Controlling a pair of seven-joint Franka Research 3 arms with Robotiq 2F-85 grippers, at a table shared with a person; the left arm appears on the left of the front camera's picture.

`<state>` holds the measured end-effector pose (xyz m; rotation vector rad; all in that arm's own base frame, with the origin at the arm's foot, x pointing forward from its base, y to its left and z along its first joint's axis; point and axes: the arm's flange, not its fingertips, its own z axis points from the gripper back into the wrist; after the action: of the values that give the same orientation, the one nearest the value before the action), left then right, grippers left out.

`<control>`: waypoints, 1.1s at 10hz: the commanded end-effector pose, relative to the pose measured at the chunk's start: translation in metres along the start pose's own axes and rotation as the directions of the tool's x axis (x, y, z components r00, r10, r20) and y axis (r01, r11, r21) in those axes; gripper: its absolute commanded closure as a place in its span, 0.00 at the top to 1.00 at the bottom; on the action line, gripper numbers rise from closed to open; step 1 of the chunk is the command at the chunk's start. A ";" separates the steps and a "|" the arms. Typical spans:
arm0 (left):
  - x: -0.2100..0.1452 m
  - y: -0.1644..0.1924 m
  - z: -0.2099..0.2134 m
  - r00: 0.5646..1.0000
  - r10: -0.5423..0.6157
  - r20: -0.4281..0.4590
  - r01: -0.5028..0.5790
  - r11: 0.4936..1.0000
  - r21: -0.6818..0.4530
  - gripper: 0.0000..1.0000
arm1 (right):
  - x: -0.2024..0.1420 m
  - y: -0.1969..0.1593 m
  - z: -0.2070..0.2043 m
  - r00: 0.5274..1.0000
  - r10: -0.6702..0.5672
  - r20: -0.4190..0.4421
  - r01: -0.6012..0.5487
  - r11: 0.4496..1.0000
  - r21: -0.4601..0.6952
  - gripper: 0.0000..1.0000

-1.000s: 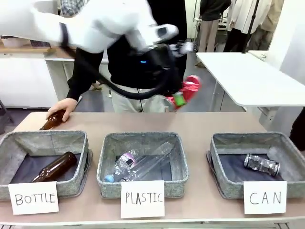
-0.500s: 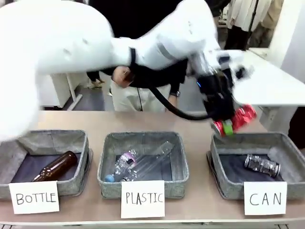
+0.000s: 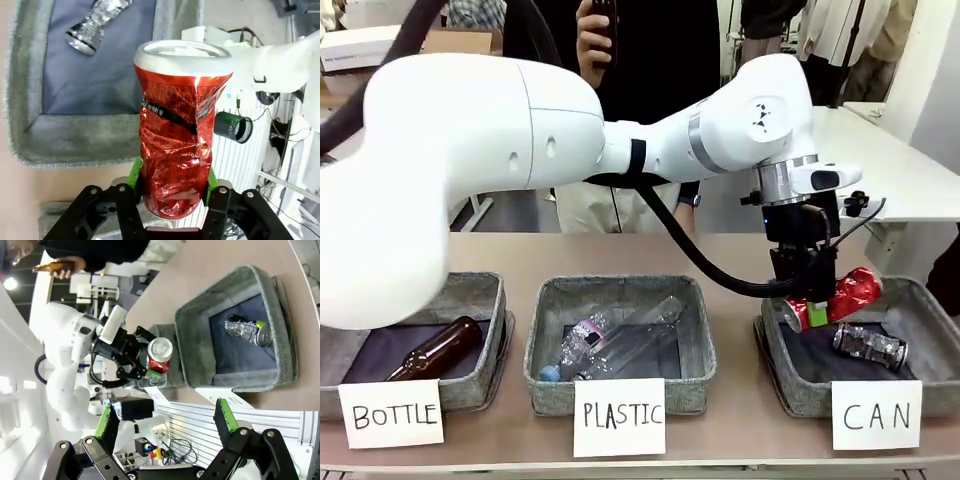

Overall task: Sort the can waste into the basket.
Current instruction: Pick up the can waste from the table and place it in the right Fabric basket.

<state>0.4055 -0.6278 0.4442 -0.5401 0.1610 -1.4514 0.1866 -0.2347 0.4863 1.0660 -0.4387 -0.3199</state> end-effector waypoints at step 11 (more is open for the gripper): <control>-0.015 0.014 0.059 0.993 0.102 -0.052 -0.103 0.994 -0.024 1.00 | 0.006 0.009 -0.007 1.000 0.016 0.015 -0.016 1.000 -0.001 1.00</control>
<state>0.4255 -0.6081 0.4608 -0.5284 0.2057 -1.4189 0.1876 -0.2339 0.4873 1.0633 -0.4394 -0.3172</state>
